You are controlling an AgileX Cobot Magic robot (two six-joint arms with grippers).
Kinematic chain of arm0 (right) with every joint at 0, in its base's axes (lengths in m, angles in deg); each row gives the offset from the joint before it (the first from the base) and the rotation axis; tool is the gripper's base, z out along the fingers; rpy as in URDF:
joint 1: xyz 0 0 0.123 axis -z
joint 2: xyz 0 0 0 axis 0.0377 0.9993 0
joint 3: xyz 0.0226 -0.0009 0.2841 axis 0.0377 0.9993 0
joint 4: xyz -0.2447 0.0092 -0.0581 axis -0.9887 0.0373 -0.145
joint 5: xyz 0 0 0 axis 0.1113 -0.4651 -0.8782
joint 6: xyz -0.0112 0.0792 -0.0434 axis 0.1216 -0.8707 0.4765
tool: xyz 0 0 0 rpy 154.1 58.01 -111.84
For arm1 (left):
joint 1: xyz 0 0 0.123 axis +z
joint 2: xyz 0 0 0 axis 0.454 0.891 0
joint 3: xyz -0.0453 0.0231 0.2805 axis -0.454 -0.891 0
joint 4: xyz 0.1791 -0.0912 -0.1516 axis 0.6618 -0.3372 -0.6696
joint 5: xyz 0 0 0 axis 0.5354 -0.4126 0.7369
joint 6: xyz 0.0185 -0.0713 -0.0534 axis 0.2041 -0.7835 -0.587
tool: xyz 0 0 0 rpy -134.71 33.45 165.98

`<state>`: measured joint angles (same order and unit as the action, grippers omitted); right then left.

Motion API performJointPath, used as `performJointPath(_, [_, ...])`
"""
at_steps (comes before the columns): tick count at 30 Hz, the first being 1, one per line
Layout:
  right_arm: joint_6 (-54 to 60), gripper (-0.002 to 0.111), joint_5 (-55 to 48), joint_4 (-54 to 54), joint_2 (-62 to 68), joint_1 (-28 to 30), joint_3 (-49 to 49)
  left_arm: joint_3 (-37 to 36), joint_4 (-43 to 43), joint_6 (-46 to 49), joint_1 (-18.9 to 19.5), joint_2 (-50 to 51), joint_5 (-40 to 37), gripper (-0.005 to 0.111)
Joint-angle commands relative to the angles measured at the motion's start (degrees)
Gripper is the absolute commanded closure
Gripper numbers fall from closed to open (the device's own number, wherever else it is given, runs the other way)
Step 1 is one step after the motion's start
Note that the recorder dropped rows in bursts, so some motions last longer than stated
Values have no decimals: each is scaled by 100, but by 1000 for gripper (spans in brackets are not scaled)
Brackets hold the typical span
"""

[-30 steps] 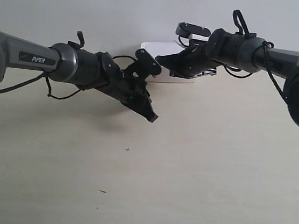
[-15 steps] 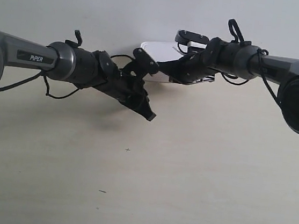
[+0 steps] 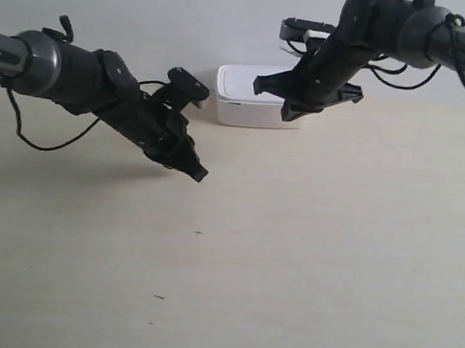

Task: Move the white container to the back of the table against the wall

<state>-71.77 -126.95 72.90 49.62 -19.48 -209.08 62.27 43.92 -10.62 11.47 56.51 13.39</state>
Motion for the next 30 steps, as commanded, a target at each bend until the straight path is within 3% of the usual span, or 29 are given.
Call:
performJointPath(1, [-78, 108, -229, -141, -739, -28, 456, -809, -76, -26, 24, -1041, 439, 107])
performJointPath(5, [-78, 108, 141, -129, -1607, -122, 1401, -1512, -405, 27, 24, -2075, 881, 107])
performJointPath(13, [-78, 108, 1952, 18, -4635, -300, 4791, -3111, -1372, 464, -190, -4456, 1337, 107])
performJointPath(20, [-78, 108, 2801, 213, -7672, -301, 7144, -4650, -1667, 587, -1446, -6675, 2298, 107])
performJointPath(26, [-101, 108, 2801, 501, -10165, -301, 8452, -5803, -1762, 539, -2854, -8652, 3003, 107])
performJointPath(30, [-101, 108, 2715, 820, -11642, -301, 9137, -6523, -1762, 373, -3423, -9689, 3364, 107])
